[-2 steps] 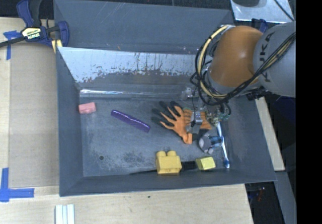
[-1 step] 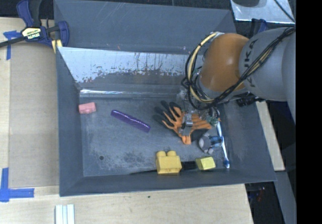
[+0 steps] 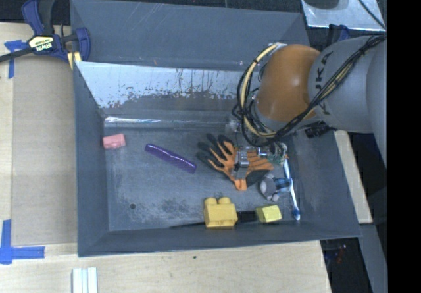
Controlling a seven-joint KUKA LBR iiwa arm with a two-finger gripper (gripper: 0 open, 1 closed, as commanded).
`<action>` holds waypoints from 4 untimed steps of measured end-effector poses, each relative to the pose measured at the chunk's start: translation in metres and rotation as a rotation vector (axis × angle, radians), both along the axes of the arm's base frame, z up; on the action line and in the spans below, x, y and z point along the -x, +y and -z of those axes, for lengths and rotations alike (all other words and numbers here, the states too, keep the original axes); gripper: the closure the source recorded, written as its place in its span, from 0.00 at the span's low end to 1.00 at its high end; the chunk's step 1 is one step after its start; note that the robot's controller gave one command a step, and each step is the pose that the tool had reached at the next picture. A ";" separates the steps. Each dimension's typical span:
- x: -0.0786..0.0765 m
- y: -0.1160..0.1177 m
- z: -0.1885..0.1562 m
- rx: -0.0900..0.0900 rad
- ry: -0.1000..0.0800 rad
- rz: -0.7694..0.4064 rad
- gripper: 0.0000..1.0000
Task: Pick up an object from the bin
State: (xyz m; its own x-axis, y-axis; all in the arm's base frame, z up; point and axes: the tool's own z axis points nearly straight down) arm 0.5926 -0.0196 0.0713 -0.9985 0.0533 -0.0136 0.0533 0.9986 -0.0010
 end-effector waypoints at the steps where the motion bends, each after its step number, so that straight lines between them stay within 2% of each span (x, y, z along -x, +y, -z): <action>1: -0.003 -0.009 -0.001 -0.001 -0.005 0.042 0.00; 2: -0.003 -0.001 -0.003 0.000 -0.010 0.006 1.00; 4: -0.004 -0.001 -0.003 0.000 -0.010 0.005 1.00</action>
Offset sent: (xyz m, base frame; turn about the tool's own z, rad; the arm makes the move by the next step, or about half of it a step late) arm 0.0009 0.0001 0.0002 0.0041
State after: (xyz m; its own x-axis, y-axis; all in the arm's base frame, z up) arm 0.5963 -0.0204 0.0742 -0.9980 0.0587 -0.0238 0.0588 0.9983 -0.0002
